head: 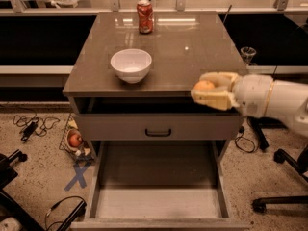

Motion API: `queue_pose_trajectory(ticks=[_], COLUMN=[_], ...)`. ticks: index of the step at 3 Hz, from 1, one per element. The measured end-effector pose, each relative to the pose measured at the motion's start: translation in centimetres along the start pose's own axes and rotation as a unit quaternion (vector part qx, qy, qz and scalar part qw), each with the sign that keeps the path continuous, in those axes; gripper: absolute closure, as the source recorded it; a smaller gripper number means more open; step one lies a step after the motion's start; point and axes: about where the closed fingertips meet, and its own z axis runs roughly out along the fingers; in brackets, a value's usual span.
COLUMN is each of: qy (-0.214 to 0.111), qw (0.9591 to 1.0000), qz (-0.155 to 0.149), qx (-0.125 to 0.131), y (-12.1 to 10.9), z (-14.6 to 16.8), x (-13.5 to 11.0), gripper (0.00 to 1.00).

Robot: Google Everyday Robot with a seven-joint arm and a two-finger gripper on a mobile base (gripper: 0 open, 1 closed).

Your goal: Pick orange from middle drawer and place on counter

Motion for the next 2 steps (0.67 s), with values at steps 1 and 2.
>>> queue_pose_trajectory(ticks=[1, 2], qy=[-0.002, -0.006], qw=[0.9991, 0.9967], qz=[0.005, 0.0], qx=[0.043, 0.081], y=[-6.5, -12.8], z=[0.5, 2.0], x=[-4.0, -6.7], gripper=[1.0, 1.0])
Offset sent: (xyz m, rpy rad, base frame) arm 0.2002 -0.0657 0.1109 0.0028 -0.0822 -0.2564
